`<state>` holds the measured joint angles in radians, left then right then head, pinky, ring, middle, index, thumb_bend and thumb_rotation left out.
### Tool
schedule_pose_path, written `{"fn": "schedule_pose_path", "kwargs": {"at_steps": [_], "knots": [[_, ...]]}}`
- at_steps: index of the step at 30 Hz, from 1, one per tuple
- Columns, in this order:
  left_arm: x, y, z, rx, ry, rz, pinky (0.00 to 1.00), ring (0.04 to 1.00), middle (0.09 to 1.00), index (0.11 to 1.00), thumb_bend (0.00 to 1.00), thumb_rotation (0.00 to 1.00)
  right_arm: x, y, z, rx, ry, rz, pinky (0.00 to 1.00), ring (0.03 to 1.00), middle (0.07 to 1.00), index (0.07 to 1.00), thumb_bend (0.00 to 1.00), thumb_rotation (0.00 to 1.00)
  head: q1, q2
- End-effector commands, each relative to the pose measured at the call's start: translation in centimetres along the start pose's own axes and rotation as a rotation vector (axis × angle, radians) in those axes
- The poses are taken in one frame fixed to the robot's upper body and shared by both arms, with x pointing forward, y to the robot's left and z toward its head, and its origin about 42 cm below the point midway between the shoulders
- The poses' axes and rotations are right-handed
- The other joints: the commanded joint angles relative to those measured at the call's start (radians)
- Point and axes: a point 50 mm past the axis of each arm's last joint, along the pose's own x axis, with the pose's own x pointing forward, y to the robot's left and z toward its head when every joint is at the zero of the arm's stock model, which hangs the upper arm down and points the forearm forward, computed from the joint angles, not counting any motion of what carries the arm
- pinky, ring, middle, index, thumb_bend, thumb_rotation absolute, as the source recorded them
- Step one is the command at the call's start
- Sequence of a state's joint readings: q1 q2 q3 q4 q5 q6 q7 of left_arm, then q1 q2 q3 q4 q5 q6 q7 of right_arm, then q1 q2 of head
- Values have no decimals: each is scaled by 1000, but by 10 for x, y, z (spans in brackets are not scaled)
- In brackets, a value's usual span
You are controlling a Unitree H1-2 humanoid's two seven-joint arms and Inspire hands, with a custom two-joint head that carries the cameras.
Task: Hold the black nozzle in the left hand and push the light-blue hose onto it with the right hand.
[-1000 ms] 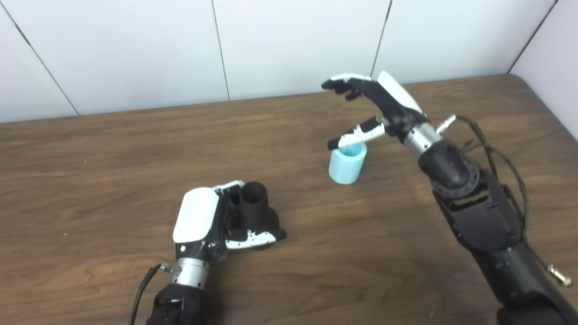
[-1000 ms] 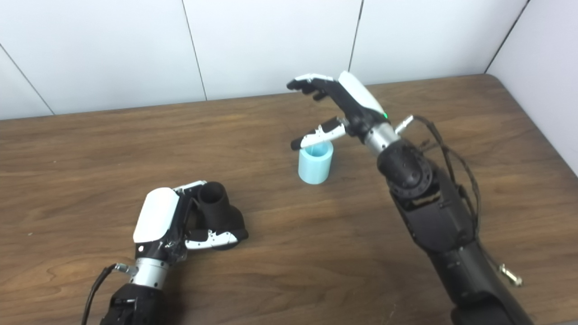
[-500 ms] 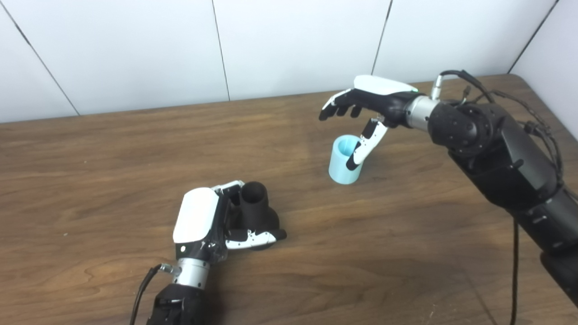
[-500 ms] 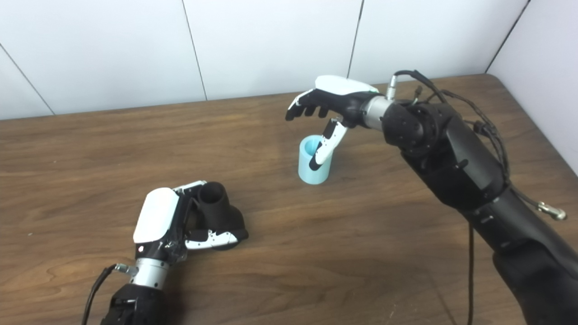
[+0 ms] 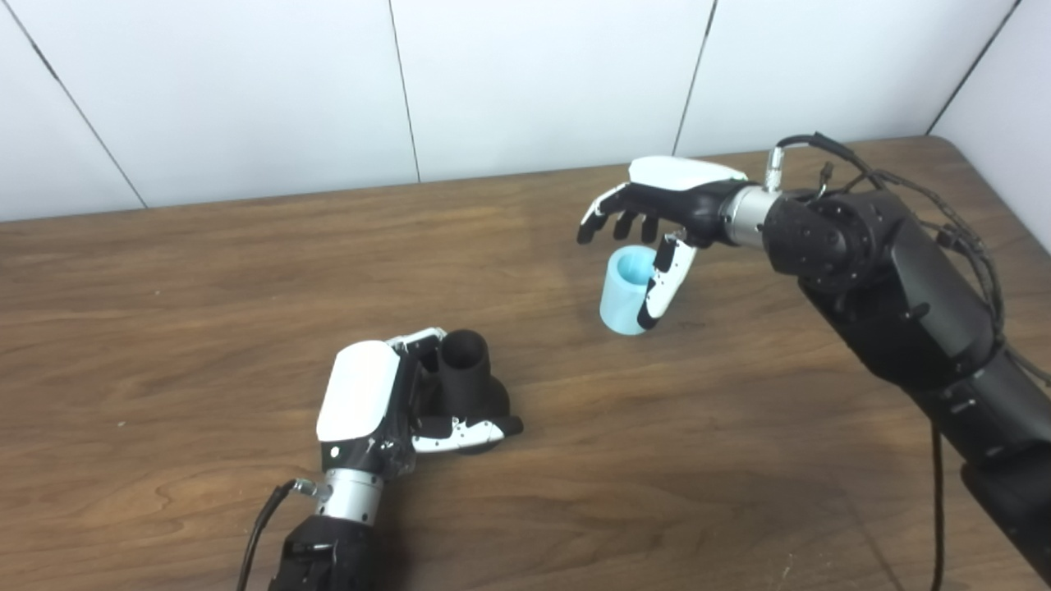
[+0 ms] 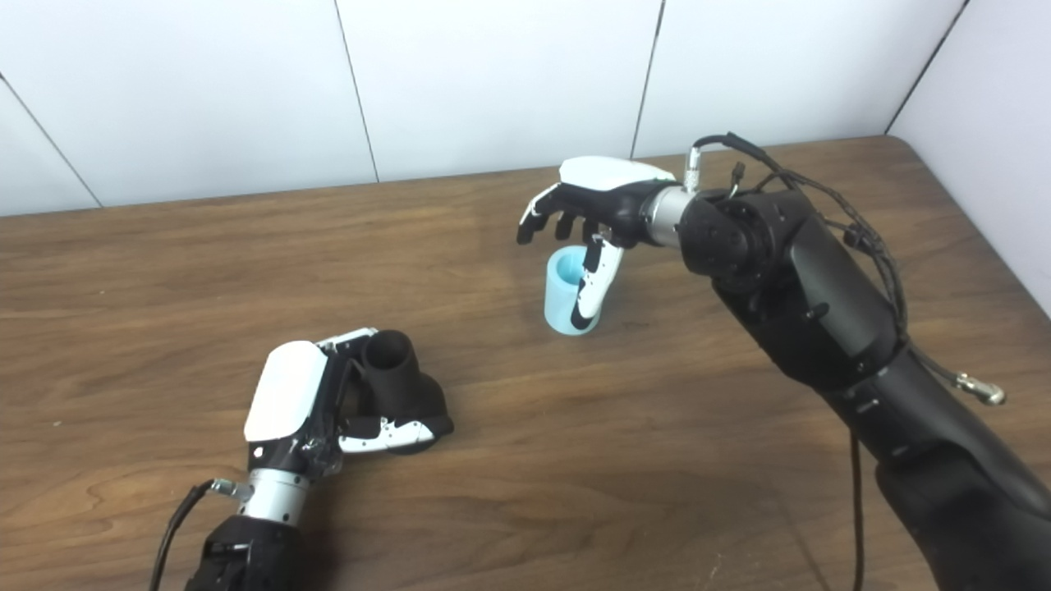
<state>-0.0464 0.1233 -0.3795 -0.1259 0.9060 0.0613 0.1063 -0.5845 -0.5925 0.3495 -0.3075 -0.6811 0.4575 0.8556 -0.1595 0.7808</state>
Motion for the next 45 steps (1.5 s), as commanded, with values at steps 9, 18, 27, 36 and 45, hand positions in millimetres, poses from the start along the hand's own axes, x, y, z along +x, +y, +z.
{"fn": "schedule_pose_path", "kwargs": {"at_steps": [9, 18, 27, 36, 45], "knots": [[-8, -10, -8, 16, 43, -56, 570, 548, 430, 505, 523, 0, -7, -9, 7, -126, -30, -125, 433, 607, 818, 710, 974, 23, -7, 1], [-8, -9, -8, 19, 46, -61, 555, 539, 417, 506, 521, 0, -6, -5, 7, -194, -40, -158, 458, 582, 772, 667, 969, 0, -12, 4], [-8, -8, -10, 24, 45, -63, 553, 541, 425, 505, 523, 0, -2, 3, 0, -236, -32, -168, 471, 571, 756, 645, 972, 19, -15, 10], [-7, -7, -11, 29, 44, -62, 564, 541, 422, 507, 522, 0, -1, 8, -1, -236, -20, -137, 536, 622, 764, 630, 978, 25, -17, 11], [-7, -6, -12, 26, 50, -65, 587, 549, 426, 505, 523, 0, -2, 15, -3, -260, -43, -141, 437, 560, 747, 628, 973, 7, -19, 19]]}}
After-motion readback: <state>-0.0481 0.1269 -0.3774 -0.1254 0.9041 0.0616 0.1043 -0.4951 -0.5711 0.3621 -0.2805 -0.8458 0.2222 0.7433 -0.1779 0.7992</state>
